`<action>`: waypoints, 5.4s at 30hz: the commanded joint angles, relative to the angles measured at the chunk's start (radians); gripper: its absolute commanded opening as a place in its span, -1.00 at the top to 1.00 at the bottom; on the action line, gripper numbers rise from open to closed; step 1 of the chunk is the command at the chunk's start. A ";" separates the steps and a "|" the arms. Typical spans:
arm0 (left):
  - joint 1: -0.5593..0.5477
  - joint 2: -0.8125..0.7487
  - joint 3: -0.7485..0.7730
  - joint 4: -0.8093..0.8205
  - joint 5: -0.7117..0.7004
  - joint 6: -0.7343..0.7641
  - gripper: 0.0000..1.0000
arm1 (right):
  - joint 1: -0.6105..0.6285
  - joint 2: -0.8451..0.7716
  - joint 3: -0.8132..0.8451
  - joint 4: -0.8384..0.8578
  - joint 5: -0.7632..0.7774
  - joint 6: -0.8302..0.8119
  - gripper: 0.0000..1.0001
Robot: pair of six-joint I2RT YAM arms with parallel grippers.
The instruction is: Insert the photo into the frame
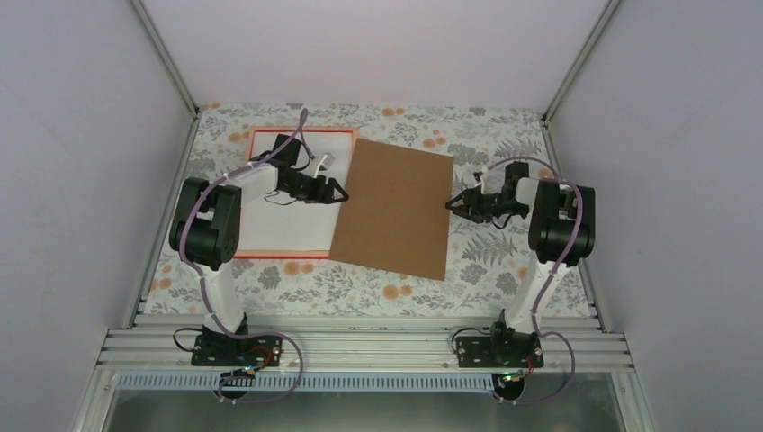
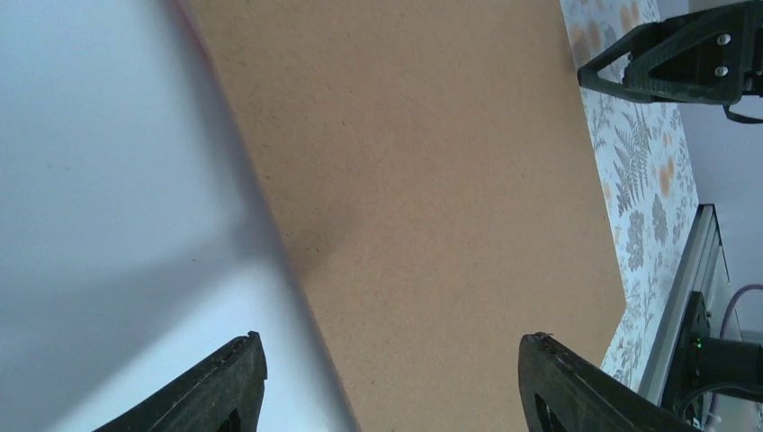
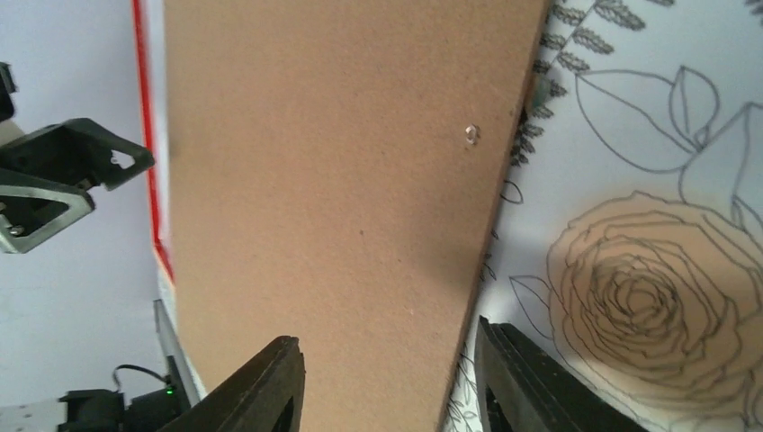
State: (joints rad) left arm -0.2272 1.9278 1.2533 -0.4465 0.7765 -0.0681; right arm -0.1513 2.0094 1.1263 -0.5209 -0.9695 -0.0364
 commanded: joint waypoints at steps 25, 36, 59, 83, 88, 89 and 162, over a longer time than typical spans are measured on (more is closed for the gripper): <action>-0.141 -0.016 0.079 0.123 0.229 -0.084 0.40 | 0.067 0.074 -0.022 -0.006 0.157 -0.040 0.09; -0.161 0.090 0.237 0.092 0.155 -0.195 0.54 | 0.064 0.007 -0.004 -0.006 0.156 -0.077 0.00; -0.254 -0.324 0.445 0.068 -0.376 1.017 0.95 | -0.252 -0.562 0.447 0.009 0.430 -0.147 -1.00; -0.262 -0.998 -0.696 0.918 -0.129 1.928 0.95 | 0.005 -0.125 0.677 -0.748 -0.165 -0.537 -1.00; -0.262 -1.041 -0.733 0.922 -0.065 1.954 0.95 | 0.044 -0.079 0.651 -0.765 -0.286 -0.525 -1.00; -0.262 -1.047 -0.736 0.917 -0.059 1.961 0.95 | 0.053 -0.074 0.645 -0.765 -0.306 -0.518 -1.00; 0.556 -0.106 0.159 -0.117 -0.176 0.270 -0.89 | -0.074 -0.325 -0.044 1.065 -0.448 1.234 0.92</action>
State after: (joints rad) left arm 0.2291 1.7477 1.4075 -0.5407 0.3908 0.2783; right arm -0.2241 1.7420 1.0966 0.3286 -1.4078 0.9989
